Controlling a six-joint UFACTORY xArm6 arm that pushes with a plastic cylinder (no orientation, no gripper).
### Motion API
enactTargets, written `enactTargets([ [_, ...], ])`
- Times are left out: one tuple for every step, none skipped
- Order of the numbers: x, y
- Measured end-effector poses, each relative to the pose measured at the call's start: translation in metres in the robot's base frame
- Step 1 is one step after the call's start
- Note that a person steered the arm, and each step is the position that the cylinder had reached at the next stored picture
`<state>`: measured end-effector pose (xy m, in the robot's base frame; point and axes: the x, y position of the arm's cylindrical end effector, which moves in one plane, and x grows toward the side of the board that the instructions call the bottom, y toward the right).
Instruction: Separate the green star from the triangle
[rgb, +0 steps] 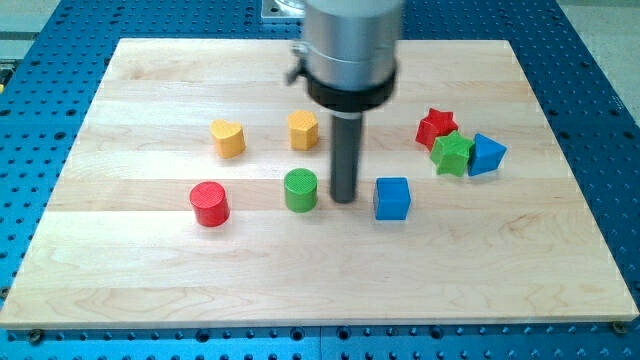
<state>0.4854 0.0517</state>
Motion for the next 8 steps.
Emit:
enactTargets([
  [-0.029, 0.030],
  [-0.022, 0.070],
  [-0.021, 0.111],
  [-0.043, 0.124],
  [-0.085, 0.123],
  [-0.115, 0.110],
  [-0.157, 0.095],
  [-0.158, 0.094],
])
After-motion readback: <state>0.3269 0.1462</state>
